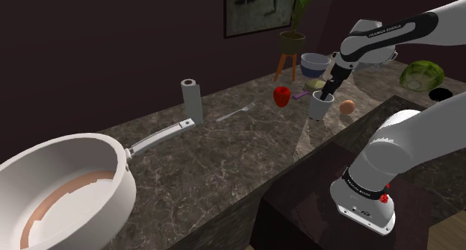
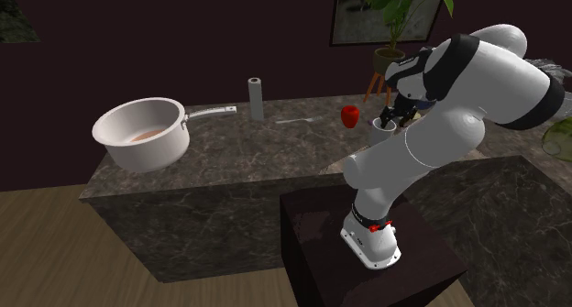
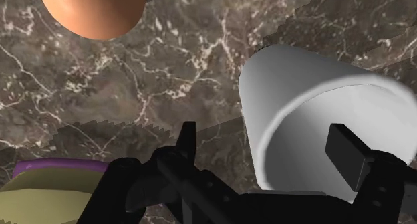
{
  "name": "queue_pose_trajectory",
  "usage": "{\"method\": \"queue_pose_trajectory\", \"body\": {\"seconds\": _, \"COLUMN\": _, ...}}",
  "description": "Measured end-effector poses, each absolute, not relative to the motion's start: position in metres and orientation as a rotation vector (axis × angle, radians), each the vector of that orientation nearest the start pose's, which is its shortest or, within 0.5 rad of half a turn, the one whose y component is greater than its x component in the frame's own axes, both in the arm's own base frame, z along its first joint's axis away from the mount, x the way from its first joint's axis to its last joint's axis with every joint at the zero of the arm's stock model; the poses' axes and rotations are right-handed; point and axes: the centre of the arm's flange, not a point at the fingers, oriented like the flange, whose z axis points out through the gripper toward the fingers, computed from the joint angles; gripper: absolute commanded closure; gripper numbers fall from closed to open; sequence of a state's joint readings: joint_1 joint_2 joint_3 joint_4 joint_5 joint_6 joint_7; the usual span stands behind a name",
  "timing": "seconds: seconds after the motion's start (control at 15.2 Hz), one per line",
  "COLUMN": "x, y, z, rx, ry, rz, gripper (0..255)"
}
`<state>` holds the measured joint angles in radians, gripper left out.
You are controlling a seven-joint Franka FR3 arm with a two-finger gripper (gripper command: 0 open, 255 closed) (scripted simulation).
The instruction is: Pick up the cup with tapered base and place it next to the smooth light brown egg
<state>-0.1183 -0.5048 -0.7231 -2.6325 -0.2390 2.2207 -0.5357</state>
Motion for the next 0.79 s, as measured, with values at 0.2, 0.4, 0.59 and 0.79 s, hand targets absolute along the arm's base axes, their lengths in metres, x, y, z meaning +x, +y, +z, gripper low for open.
{"method": "queue_pose_trajectory", "body": {"seconds": 0.2, "x": 0.266, "y": -0.292, "z": 0.386, "rx": -3.031, "ry": 0.14, "rz": -0.134, "gripper": 0}}
{"method": "queue_pose_trajectory", "body": {"seconds": 0.4, "x": 0.263, "y": -0.295, "z": 0.415, "rx": -3.031, "ry": 0.14, "rz": -0.134, "gripper": 0}}
{"method": "queue_pose_trajectory", "body": {"seconds": 0.59, "x": 0.262, "y": -0.296, "z": 0.419, "rx": -3.031, "ry": 0.14, "rz": -0.133, "gripper": 0}}
{"method": "queue_pose_trajectory", "body": {"seconds": 0.79, "x": 0.262, "y": -0.296, "z": 0.42, "rx": -3.031, "ry": 0.14, "rz": -0.132, "gripper": 0}}
